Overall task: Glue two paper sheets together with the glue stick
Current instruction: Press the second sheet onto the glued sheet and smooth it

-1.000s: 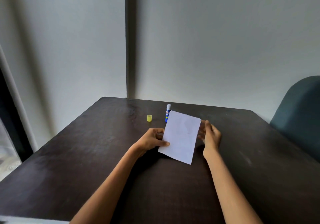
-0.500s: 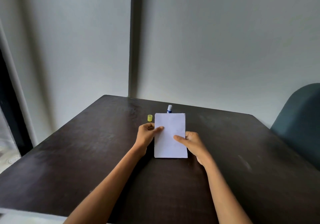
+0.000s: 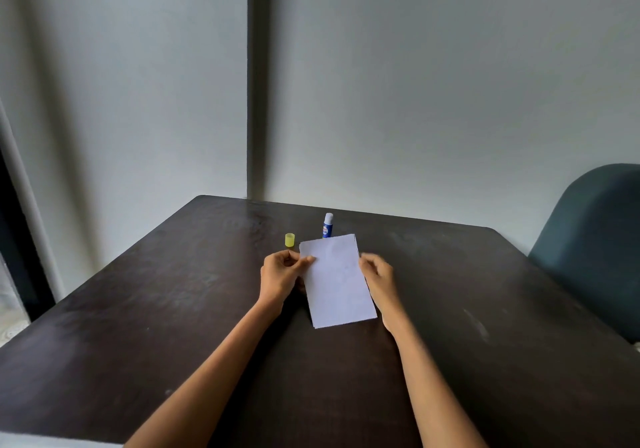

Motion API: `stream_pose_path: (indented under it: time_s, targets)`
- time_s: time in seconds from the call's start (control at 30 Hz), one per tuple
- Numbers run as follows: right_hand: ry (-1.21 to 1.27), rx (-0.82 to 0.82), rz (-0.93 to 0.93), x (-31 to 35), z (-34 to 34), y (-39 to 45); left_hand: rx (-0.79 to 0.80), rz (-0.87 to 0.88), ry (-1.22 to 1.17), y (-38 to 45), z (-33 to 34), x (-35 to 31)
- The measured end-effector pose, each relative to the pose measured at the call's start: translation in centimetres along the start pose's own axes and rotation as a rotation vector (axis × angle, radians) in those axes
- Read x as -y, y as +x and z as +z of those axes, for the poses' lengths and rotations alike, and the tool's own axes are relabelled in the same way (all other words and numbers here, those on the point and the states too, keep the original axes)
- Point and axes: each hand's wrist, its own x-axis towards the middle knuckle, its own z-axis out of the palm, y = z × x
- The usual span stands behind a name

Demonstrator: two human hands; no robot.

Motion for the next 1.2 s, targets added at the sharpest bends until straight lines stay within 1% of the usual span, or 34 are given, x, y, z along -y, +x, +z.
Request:
stream_pose_path:
  time_s: [0.07, 0.13, 0.3, 0.43, 0.6, 0.67, 0.7, 0.77, 0.83, 0.93, 1.0, 1.1, 1.2]
  targets:
    - [0.041, 0.023, -0.006, -0.4, -0.1, 0.2, 0.030, -0.005, 0.011, -0.1, 0.0, -0.1]
    - [0.051, 0.004, -0.026, -0.6, -0.3, 0.4, 0.059, -0.004, 0.015, -0.3, 0.1, -0.2]
    - [0.023, -0.105, -0.012, -1.1, -0.3, 0.7, 0.117, 0.021, 0.094, -0.4, 0.4, -0.4]
    - [-0.026, -0.261, -0.011, -1.5, -1.0, 1.4, 0.159, 0.040, 0.126, -0.2, 2.3, -0.5]
    - [-0.252, -0.356, -0.008, -2.1, -4.4, 4.0, 0.129, 0.104, 0.455, 1.4, 8.1, -0.4]
    - [-0.372, -0.339, -0.028, -2.3, -5.8, 5.4, 0.160, 0.141, 0.569, 2.3, 10.3, -0.2]
    - [-0.427, -0.320, -0.037, -2.5, -6.3, 6.1, 0.182, 0.186, 0.679, 2.8, 11.1, 0.0]
    - [-0.521, -0.273, -0.045, -2.9, -7.1, 7.3, 0.242, 0.278, 0.972, 3.8, 12.1, 0.5]
    - [-0.623, -0.209, -0.049, -3.4, -7.5, 8.2, 0.335, 0.293, 1.151, 4.4, 12.7, 1.1]
    - [-0.884, -0.103, -0.038, -4.3, -7.4, 8.8, 0.450, 0.264, 1.233, 4.7, 12.8, 2.0]
    - [-0.994, -0.085, -0.050, -4.5, -7.1, 8.8, 0.483, 0.244, 1.275, 4.7, 12.8, 2.3]
    - [-1.033, -0.080, -0.072, -4.3, -6.9, 8.4, 0.497, 0.232, 1.295, 4.3, 12.7, 1.9]
    - [-0.984, -0.120, -0.083, -3.4, -6.8, 7.8, 0.446, 0.245, 1.191, 3.4, 12.0, 1.1]
